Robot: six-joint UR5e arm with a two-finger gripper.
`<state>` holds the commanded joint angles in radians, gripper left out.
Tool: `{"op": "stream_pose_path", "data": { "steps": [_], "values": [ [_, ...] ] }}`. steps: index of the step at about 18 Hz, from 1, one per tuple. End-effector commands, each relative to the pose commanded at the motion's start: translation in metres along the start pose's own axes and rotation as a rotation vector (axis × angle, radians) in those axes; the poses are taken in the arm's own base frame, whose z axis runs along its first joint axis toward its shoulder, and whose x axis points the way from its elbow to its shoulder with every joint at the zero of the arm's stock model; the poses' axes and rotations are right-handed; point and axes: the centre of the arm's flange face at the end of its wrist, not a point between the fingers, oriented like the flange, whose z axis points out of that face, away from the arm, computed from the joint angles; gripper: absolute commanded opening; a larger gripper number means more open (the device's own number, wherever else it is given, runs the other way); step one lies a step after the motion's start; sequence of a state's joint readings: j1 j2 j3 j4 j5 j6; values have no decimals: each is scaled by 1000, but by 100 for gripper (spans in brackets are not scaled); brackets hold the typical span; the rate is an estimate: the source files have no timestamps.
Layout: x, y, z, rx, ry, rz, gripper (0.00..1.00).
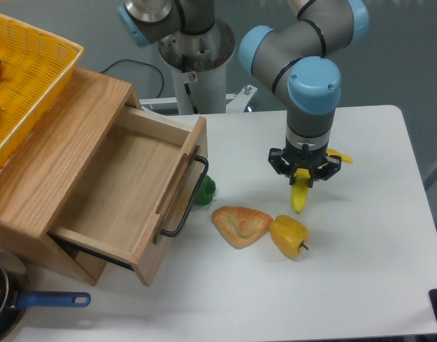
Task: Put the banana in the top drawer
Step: 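Lift the gripped yellow banana up off the table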
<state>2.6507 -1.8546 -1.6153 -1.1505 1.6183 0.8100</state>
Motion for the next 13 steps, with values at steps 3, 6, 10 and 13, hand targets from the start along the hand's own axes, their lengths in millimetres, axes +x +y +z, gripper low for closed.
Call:
{"op": "stream_pose_path", "data": {
  "steps": [3,6,10,13],
  "values": [
    [0,1,-1,-1,-5,-2,9],
    [-3,5,-7,3,-11,-8,9],
    [-6,6,-11,9,-16,-16,9],
    [-7,9,-20,9,-16,-21,9]
  ]
}}
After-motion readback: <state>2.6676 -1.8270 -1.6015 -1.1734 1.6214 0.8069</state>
